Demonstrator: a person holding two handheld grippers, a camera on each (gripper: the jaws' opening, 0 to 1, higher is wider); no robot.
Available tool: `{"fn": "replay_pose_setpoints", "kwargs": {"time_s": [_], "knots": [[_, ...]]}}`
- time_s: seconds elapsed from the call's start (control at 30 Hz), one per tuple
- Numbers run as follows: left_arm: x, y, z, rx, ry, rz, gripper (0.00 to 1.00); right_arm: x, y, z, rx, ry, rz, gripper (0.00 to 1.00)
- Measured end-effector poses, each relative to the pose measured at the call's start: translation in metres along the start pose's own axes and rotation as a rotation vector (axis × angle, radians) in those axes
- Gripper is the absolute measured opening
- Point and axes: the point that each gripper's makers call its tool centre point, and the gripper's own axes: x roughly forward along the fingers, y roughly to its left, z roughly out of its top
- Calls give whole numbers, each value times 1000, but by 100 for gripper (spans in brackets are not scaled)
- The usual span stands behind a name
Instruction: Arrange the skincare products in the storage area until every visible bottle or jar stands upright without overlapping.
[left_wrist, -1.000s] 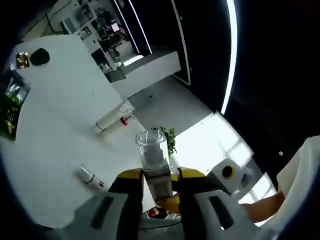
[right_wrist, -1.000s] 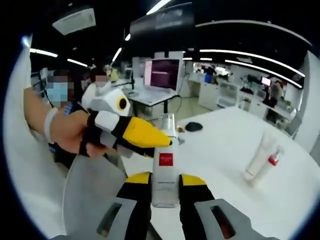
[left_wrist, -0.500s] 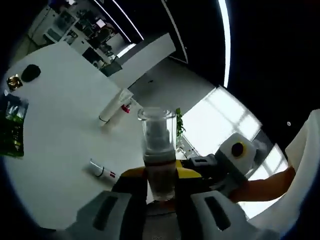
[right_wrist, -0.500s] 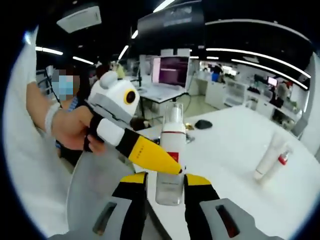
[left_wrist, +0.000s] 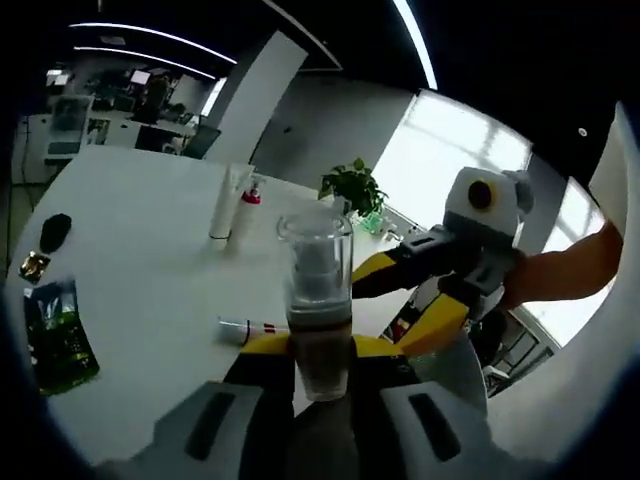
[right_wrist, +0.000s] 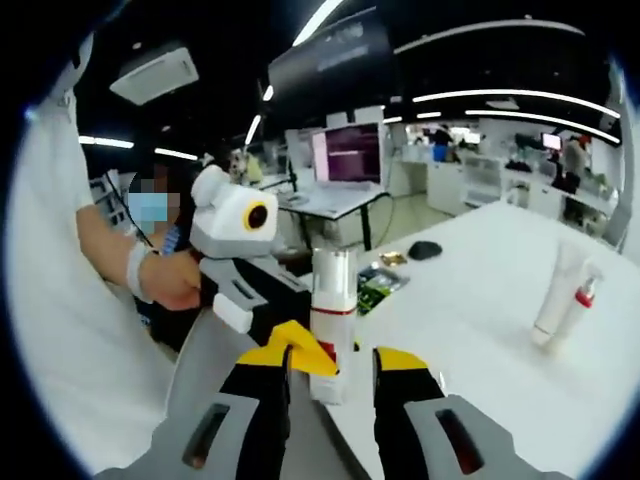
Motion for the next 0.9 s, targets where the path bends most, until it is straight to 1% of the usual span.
{"fn": "replay_pose_setpoints", "kwargs": {"time_s": [0.03,0.07,0.1,0.13,0.17,0.23,0.3,0.33,0.37,0.4,0.43,0.47,0.5,0.53,0.57,0.6,0.63,0.67,0.7,0.73,0.83,0.9], "knots": [[0,-3,4,34,-24,-22,14,0,1,0,39,-17,13,27],[-1,-3,5,46,-34,-40,14,-1,1,2,60,-36,18,28],[-2,-2,4,31,-28,-40,14,-2,-1,1,85,-45,13,29],[-2,0,3,9,-24,-51,14,-4,-1,2,92,-52,17,26],[-1,0,2,12,-22,-48,14,-6,-1,7,104,-71,34,24],[0,-4,2,43,-14,-38,14,-9,-4,12,110,-95,32,24],[3,-17,3,59,-21,-76,14,-8,-4,12,113,-92,32,27],[2,-19,1,75,-9,-95,14,-7,-2,12,117,-94,43,28],[2,-20,-4,96,11,-96,14,-6,3,10,118,-85,64,28],[3,-22,-6,98,15,-98,14,-3,9,4,105,-45,89,28],[3,-27,-8,104,21,-119,14,-1,12,0,81,-16,100,28],[3,-31,-8,115,26,-136,14,0,18,-4,61,6,127,30],[2,-36,-12,158,47,-158,14,2,18,-2,72,-14,115,29],[1,-43,-13,167,52,-189,14,3,19,-2,62,-13,117,28],[0,-46,-15,186,62,-207,15,3,17,-3,54,-8,110,30],[-1,-44,-15,184,62,-205,15,2,19,-5,59,1,122,29],[-3,-41,-15,184,57,-196,15,3,24,-4,57,-3,133,24],[-4,-41,-14,171,59,-212,14,3,38,-2,47,-20,193,22],[-6,-42,-14,169,58,-214,14,3,29,-1,39,-24,147,22],[-5,-43,-14,171,55,-219,15,2,29,-1,51,-17,144,21],[-5,-43,-12,173,49,-226,15,3,27,1,18,5,133,19],[-3,-40,-12,195,47,-208,15,5,27,2,2,11,116,18]]}}
